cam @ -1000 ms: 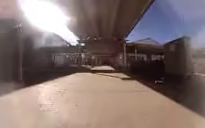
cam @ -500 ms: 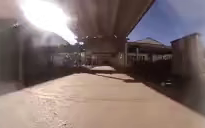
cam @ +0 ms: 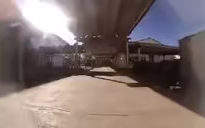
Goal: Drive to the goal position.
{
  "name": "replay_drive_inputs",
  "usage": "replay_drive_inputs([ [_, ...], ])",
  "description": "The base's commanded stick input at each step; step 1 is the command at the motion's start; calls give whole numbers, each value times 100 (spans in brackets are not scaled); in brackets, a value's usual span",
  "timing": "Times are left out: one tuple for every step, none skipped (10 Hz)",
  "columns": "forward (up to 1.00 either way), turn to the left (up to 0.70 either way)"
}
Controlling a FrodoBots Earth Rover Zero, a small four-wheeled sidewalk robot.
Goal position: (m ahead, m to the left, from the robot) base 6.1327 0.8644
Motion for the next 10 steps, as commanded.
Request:
replay_drive_inputs([
  [100, 1],
  [100, 1],
  [100, 1],
  [100, 1],
  [100, 1],
  [100, 1],
  [100, 1],
  [100, 1],
  [100, 1],
  [100, 1],
])
